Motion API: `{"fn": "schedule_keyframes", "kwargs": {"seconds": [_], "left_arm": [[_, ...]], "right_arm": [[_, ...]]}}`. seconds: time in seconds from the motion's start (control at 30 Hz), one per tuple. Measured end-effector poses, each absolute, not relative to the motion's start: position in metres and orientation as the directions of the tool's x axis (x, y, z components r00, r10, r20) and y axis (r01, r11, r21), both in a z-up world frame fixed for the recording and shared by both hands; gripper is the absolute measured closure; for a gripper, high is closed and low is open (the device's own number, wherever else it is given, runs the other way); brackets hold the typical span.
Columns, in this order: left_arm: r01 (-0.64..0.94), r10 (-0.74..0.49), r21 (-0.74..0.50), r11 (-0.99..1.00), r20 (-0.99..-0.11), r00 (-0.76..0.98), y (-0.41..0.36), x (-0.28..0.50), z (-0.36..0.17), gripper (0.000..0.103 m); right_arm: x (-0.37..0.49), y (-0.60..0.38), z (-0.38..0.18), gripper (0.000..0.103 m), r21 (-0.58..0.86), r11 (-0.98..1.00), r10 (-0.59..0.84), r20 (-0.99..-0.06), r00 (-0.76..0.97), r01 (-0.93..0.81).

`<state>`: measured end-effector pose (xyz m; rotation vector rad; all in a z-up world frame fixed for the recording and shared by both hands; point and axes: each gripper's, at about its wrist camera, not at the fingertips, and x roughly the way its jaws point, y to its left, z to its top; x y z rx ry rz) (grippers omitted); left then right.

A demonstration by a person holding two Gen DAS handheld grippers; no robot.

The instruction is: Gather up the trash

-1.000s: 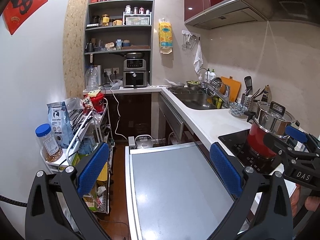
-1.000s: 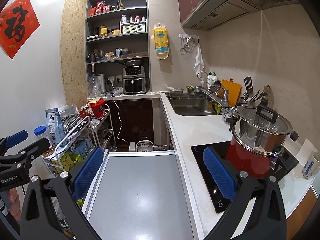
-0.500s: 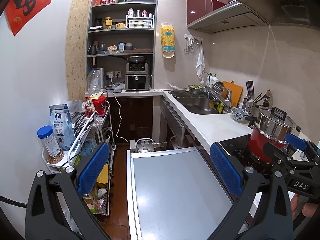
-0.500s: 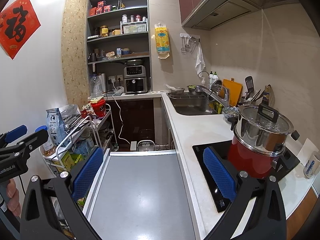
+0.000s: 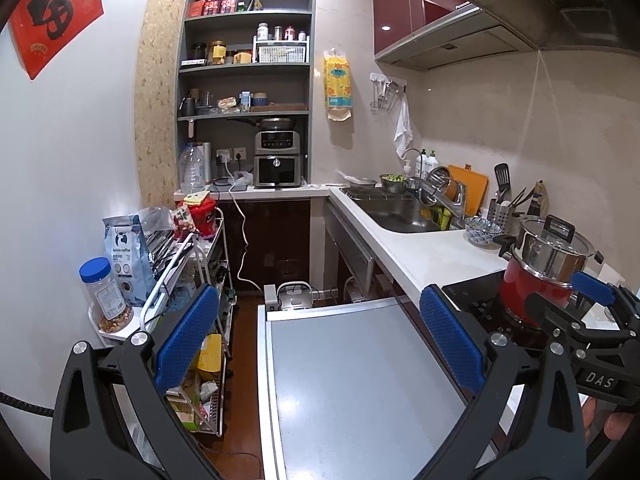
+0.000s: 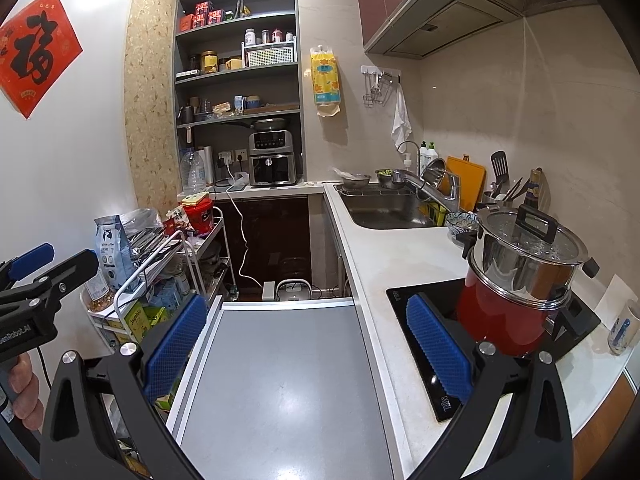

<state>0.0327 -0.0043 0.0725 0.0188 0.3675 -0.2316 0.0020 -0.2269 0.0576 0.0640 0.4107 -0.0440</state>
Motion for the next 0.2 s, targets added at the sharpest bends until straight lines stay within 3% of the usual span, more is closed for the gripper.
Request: {"fn": "schedule_keyframes", "kwargs": {"seconds": [0.2], "left_arm": [[0.21,-0.2,-0.017,0.978,-0.384,0.902,-0.0029,0.0355,0.0694,0.002]], "right_arm": [[0.0002,-0.2271,0.055,0.004,0.058,0.996,-0.035,-0.41,0.911,0.064]]}}
